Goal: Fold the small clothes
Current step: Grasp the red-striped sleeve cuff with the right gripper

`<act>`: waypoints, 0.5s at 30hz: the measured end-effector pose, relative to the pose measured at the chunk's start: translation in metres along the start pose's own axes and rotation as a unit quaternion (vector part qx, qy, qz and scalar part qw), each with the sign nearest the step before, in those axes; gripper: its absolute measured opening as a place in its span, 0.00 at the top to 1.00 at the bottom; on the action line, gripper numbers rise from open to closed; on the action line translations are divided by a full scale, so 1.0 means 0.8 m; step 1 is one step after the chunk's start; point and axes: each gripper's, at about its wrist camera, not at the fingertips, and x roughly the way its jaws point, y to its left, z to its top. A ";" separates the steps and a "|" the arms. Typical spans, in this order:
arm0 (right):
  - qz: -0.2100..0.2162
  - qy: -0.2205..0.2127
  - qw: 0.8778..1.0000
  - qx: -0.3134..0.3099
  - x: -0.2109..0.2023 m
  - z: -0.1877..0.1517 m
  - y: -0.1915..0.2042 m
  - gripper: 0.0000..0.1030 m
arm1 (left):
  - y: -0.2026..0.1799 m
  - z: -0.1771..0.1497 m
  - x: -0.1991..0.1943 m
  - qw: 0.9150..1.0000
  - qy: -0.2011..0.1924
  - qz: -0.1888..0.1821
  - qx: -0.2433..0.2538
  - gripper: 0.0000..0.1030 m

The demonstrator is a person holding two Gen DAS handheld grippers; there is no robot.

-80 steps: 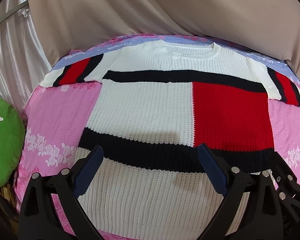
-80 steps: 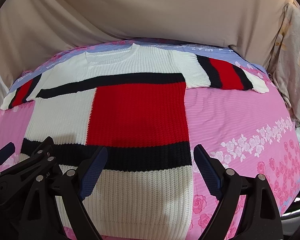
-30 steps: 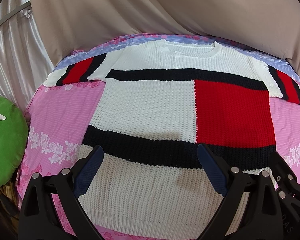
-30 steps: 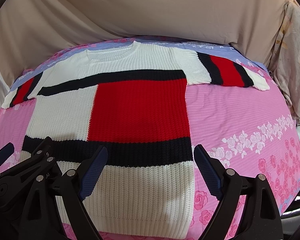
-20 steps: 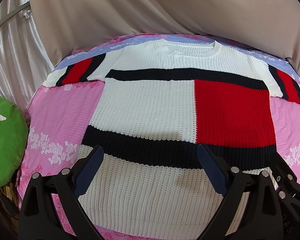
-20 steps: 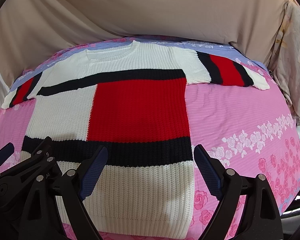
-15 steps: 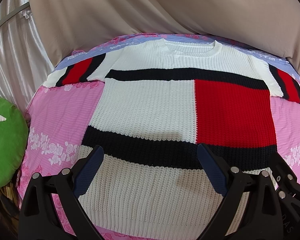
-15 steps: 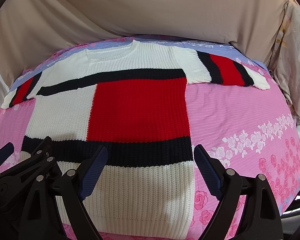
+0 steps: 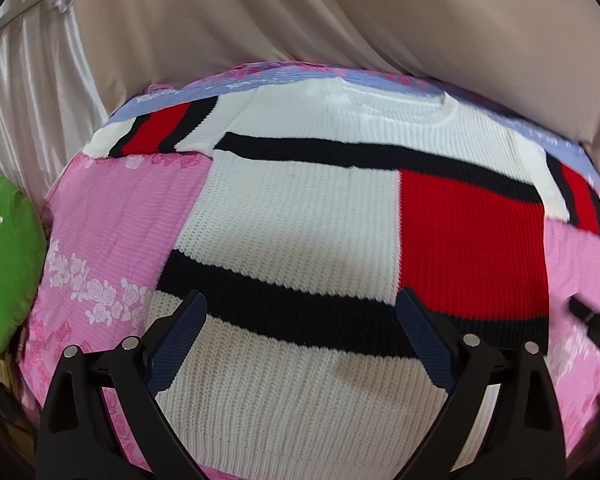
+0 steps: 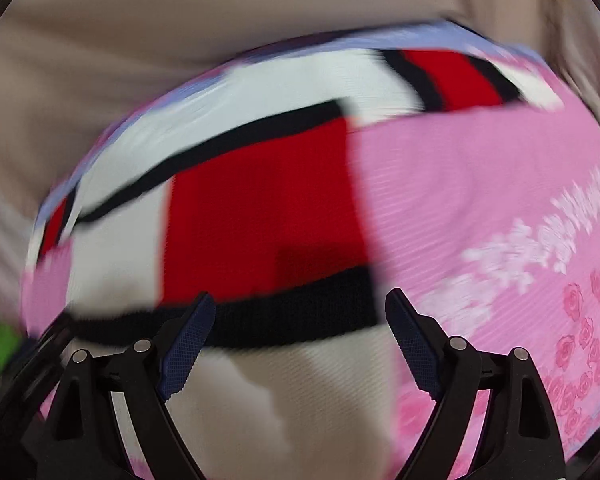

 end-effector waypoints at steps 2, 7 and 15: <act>-0.007 -0.014 0.998 0.062 0.006 0.040 -0.061 0.22 | 0.006 0.005 0.004 1.000 0.001 0.002 -0.013 0.09; 0.015 -0.059 0.970 0.234 0.030 0.171 -0.239 0.34 | 0.011 0.012 0.015 0.999 0.009 -0.017 -0.029 0.09; 0.054 -0.059 0.935 0.346 0.110 0.249 -0.344 0.52 | -0.007 0.009 0.031 0.999 0.025 -0.003 -0.022 0.09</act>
